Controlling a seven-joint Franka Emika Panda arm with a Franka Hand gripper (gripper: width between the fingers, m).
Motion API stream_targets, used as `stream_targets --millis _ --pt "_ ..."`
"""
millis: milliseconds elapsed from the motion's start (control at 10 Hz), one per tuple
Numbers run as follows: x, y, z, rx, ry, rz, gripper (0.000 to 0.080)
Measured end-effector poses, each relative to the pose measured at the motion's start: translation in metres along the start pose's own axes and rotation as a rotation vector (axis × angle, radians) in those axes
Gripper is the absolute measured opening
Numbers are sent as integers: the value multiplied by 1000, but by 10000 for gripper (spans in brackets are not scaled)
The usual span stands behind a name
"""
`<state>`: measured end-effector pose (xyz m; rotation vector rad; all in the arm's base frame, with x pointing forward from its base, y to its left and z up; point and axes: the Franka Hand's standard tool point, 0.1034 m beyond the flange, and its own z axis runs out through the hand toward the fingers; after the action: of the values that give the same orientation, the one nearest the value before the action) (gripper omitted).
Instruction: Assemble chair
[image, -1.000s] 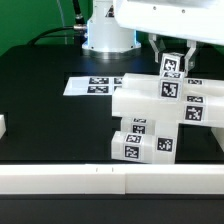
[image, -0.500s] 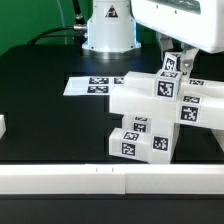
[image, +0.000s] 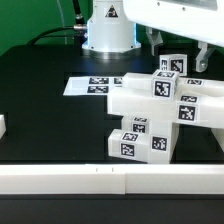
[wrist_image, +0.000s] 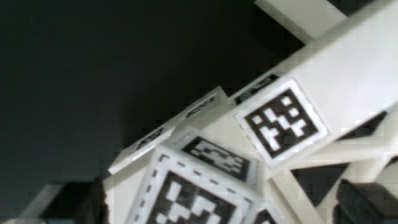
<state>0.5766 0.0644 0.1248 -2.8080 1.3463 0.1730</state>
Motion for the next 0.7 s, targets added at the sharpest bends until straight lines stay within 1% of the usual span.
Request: stream_targets --millis 200,300,700 --pt "1 1 0 -5 4 -211 648" --pt "1 1 0 -22 20 -356 649" --pt "1 -3 3 -23 75 -690 649"
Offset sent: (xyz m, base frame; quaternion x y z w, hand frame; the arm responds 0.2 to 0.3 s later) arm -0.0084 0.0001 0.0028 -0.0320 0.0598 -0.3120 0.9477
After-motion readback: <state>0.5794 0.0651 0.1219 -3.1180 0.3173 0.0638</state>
